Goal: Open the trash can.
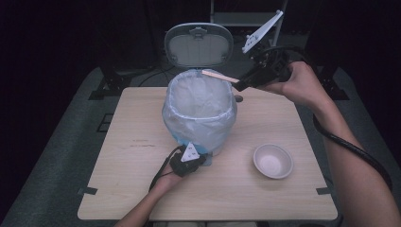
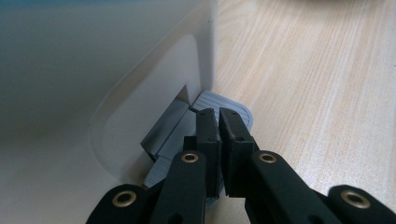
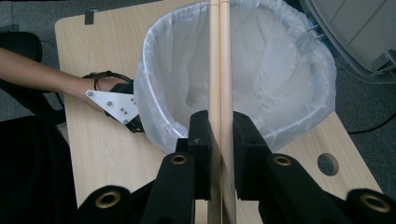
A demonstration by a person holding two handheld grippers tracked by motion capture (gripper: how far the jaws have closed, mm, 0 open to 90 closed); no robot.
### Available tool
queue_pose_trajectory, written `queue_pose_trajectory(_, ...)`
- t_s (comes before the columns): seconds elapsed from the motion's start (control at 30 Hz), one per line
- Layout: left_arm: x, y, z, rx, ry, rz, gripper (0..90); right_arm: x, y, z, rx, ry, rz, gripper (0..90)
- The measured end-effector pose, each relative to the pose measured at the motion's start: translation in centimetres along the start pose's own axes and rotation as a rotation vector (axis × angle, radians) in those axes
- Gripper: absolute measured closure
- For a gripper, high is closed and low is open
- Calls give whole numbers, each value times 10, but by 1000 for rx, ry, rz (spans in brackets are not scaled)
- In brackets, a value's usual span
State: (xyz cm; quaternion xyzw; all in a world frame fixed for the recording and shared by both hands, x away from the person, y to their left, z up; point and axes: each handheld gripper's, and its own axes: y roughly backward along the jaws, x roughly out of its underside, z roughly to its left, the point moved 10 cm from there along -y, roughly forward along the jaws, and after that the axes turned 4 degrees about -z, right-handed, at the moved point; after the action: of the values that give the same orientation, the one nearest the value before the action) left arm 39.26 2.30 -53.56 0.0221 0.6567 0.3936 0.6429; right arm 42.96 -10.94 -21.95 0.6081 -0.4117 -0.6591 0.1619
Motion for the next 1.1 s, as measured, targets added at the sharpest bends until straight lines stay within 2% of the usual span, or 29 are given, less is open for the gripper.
queue_pose_trajectory(1.1,0,0,0,3,2,0,877,-23,-21,-2,-21,14,0,787)
